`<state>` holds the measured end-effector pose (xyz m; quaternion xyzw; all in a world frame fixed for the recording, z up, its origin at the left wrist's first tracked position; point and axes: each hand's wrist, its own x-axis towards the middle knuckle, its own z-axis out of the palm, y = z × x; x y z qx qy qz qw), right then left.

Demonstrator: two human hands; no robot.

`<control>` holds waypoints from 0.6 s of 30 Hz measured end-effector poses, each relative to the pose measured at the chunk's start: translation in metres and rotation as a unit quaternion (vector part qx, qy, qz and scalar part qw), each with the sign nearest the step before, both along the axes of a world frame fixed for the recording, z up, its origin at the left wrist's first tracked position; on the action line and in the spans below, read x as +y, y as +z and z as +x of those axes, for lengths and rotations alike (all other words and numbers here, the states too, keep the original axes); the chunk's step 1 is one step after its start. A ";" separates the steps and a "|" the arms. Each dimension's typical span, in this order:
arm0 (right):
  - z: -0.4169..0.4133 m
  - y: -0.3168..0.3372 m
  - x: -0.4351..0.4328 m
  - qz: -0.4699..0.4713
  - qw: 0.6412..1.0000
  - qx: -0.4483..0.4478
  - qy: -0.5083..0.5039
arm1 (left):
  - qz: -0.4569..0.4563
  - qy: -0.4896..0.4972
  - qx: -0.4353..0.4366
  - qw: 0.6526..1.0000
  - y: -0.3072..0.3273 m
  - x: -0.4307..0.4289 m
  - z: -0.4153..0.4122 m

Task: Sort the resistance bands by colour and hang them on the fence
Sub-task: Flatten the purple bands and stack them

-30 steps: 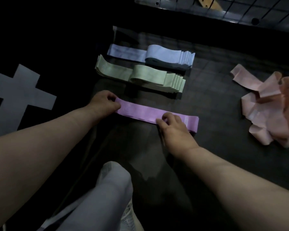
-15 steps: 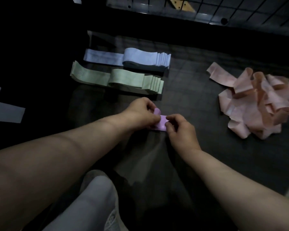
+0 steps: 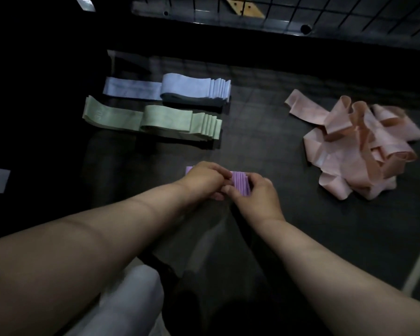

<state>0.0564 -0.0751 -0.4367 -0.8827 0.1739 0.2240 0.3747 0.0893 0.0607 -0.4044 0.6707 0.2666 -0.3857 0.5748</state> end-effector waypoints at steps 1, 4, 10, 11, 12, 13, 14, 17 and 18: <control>-0.001 0.000 0.001 -0.005 1.000 -0.005 -0.009 | -0.003 0.002 -0.004 1.000 0.000 0.004 -0.001; 0.001 0.000 0.002 0.002 0.998 -0.012 -0.061 | 0.126 -0.075 -0.133 0.980 -0.008 0.028 -0.002; 0.002 0.008 0.002 -0.022 0.996 0.010 -0.081 | 0.355 -0.455 -0.244 0.780 -0.018 0.076 -0.006; 0.001 0.010 0.001 -0.024 0.997 0.007 -0.079 | 0.353 -0.463 -0.255 0.772 -0.020 0.078 -0.006; 0.001 0.011 0.001 -0.025 0.997 0.003 -0.076 | 0.349 -0.461 -0.266 0.771 -0.023 0.078 -0.006; 0.000 0.012 0.002 -0.027 0.997 -0.001 -0.074 | 0.345 -0.451 -0.281 0.774 -0.025 0.078 -0.006; 0.000 0.012 0.003 -0.026 0.997 -0.006 -0.073 | 0.340 -0.440 -0.288 0.780 -0.025 0.078 -0.005; -0.003 0.008 0.006 -0.006 0.996 -0.019 -0.085 | 0.326 -0.421 -0.302 0.791 -0.025 0.073 -0.005; -0.004 0.007 0.007 -0.008 0.996 -0.019 -0.082 | 0.323 -0.417 -0.305 0.793 -0.025 0.072 -0.005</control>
